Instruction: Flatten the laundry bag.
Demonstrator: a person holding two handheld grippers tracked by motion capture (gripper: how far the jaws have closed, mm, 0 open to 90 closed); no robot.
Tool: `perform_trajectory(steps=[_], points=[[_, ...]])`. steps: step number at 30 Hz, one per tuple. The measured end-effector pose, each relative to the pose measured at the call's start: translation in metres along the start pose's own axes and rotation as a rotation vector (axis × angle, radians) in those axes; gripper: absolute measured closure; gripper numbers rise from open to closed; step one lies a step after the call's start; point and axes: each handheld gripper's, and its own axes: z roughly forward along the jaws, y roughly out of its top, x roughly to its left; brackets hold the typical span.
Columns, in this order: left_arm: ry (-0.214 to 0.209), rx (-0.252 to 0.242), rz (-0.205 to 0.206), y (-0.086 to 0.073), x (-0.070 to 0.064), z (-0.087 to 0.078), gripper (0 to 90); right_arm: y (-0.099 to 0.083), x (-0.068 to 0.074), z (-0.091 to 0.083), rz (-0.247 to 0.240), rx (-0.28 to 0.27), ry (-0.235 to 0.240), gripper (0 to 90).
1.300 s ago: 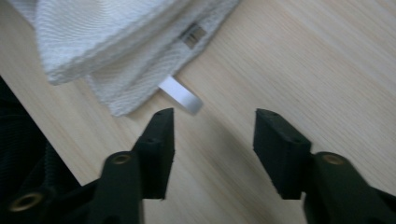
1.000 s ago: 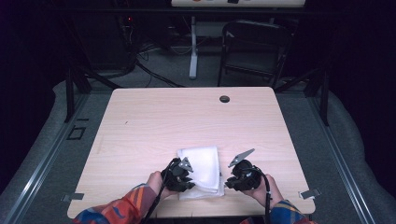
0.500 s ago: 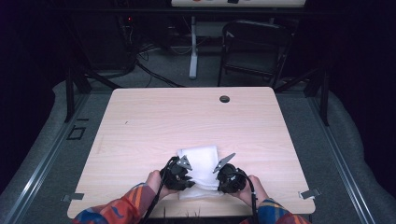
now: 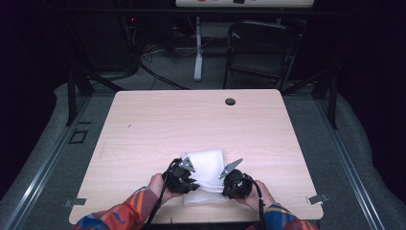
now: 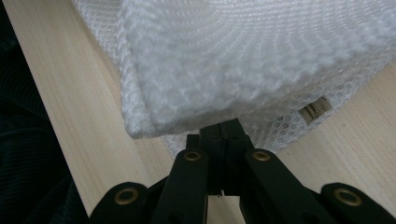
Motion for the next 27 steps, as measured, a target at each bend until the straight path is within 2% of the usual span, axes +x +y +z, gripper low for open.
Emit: perform_trajectory(steps=[12,27], points=[[0.017,-0.048,-0.022,0.004,0.006,-0.014,78.2,-0.003,-0.001,0.000,0.006,-0.018,0.005,90.0],[0.036,-0.104,-0.044,0.010,0.015,-0.027,78.0,-0.002,0.000,0.000,0.002,-0.014,-0.002,90.0]])
